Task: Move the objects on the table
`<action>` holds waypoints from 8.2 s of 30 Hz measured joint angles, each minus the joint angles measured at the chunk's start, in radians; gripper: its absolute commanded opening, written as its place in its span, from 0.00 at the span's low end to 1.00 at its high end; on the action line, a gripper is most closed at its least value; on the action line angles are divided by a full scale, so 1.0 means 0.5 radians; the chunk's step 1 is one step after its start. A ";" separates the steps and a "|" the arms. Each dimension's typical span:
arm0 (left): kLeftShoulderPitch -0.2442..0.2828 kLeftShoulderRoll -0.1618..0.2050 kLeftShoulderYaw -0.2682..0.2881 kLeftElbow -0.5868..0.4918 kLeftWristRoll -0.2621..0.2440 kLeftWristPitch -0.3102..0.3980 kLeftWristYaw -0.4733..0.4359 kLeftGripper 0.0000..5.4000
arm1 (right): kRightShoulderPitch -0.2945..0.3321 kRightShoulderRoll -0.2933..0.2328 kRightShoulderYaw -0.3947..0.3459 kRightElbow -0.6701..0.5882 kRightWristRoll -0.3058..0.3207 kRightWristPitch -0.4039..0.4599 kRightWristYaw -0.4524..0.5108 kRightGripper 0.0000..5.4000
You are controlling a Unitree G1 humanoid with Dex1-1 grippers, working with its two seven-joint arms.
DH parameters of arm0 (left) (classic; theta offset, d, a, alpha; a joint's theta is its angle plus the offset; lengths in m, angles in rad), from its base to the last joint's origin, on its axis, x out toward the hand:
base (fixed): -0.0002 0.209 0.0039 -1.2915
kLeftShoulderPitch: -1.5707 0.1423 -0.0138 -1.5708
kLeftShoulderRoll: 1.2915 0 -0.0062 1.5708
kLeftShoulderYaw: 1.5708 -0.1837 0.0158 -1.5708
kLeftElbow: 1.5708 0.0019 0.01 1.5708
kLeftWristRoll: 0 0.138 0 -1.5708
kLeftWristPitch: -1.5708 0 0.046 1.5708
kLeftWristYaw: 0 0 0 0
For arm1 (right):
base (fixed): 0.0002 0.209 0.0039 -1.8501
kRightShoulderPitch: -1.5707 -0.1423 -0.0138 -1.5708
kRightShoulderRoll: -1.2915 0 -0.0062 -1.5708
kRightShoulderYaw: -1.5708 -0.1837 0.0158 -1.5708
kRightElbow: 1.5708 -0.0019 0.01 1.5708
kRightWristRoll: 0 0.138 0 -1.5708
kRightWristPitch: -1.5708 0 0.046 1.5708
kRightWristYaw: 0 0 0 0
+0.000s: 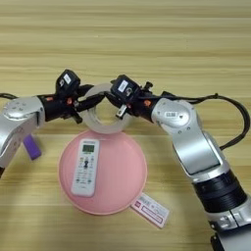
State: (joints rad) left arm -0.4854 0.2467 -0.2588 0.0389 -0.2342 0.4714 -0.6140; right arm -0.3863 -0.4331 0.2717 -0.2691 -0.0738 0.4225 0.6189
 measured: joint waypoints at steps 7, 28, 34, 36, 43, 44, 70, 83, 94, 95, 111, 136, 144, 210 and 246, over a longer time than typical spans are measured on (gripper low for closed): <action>0.000 0.000 -0.003 0.010 0.000 -0.015 0.000 0.29 | 0.000 0.001 -0.001 0.000 0.000 0.000 0.000 0.27; 0.022 0.026 -0.003 0.084 0.079 -0.007 -0.004 0.20 | -0.028 0.077 0.008 -0.106 0.139 -0.082 0.089 0.63; 0.024 0.027 0.002 0.086 0.079 -0.008 -0.010 0.18 | -0.028 0.072 0.001 -0.106 0.153 -0.082 0.097 0.76; 0.024 0.025 0.003 0.086 0.080 -0.008 -0.011 0.18 | -0.028 0.071 -0.001 -0.106 0.155 -0.082 0.099 0.79; 0.030 0.020 0.003 0.086 0.082 -0.008 -0.015 0.18 | -0.028 0.063 -0.017 -0.107 0.178 -0.082 0.100 0.93; 0.032 0.020 0.003 0.086 0.082 -0.008 -0.015 0.18 | -0.028 0.060 -0.020 -0.107 0.182 -0.082 0.099 0.96; 0.034 0.021 0.096 0.018 0.065 -0.003 -0.045 0.18 | -0.124 0.117 -0.481 0.238 0.450 -0.219 -0.054 1.00; 0.004 0.144 0.279 -0.151 0.041 0.056 -0.094 0.18 | -0.142 0.175 -0.682 0.557 0.554 -0.401 -0.180 1.00; 0.093 0.344 0.339 -0.171 0.026 0.068 -0.196 0.18 | -0.117 0.274 -0.773 0.789 0.589 -0.650 -0.305 1.00; 0.107 0.354 0.342 -0.164 0.026 0.067 -0.201 0.18 | -0.104 0.285 -0.783 0.808 0.587 -0.710 -0.315 1.00; 0.118 0.487 0.328 0.231 0.150 -0.099 -0.311 0.18 | -0.028 0.422 -0.833 1.191 0.543 -1.342 -0.487 1.00; 0.062 0.495 0.274 0.372 0.237 -0.169 -0.409 0.25 | 0.000 0.468 -0.832 1.243 0.545 -1.362 -0.484 1.00; 0.052 0.495 0.271 0.371 0.237 -0.175 -0.410 0.41 | 0.000 0.468 -0.834 1.245 0.546 -1.362 -0.478 1.00; 0.875 -0.203 0.650 0.330 0.121 -1.718 0.446 1.00 | 0.339 0.088 -0.931 0.579 1.027 -0.999 0.177 1.00; 1.051 0.504 0.615 -0.014 -0.238 -0.655 -0.389 1.00 | 0.198 0.310 -0.855 0.787 1.056 -1.067 0.135 1.00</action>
State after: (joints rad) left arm 0.0401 0.4988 0.0489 0.0317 -0.3533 0.1441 -0.8084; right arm -0.2875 -0.2783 -0.1558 0.1242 0.4541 -0.1108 0.6866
